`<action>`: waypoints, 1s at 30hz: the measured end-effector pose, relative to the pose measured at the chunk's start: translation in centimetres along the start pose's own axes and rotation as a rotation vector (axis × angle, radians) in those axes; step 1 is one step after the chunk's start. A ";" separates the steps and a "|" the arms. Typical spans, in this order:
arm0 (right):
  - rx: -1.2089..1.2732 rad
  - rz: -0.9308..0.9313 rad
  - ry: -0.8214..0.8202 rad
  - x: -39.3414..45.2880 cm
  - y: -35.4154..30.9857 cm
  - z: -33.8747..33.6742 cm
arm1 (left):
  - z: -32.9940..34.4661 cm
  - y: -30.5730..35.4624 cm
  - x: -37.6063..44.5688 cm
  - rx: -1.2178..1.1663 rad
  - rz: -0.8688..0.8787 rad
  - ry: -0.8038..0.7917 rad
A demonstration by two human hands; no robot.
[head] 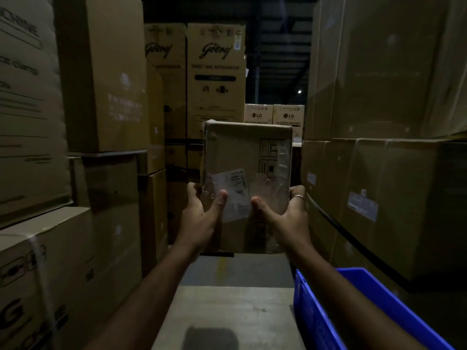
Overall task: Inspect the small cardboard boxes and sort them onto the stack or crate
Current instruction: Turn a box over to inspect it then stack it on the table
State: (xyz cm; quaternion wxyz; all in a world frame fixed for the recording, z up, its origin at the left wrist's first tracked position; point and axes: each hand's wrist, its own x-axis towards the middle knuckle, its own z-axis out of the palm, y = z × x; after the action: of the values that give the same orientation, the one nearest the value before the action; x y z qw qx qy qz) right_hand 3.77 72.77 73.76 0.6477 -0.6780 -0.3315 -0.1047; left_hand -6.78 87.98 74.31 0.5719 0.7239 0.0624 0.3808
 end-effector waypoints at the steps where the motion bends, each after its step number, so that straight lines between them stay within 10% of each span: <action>1: -0.034 -0.007 0.014 0.0 0.0 0.1 | 0.2 -0.2 -0.1 -0.010 -0.018 0.040; 20: -0.198 -0.188 0.250 -1.5 0.3 1.8 | 1.5 0.2 0.5 0.386 -0.018 0.078; 30: -0.371 -0.509 0.051 -4.4 0.1 4.1 | 2.4 2.3 0.9 0.039 -0.009 0.149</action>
State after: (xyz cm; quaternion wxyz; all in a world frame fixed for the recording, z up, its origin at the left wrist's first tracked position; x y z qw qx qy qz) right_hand -0.70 75.29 70.57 0.4739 -0.6770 -0.4495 -0.3393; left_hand -5.40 85.82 76.62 0.5529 0.7043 0.1154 0.4300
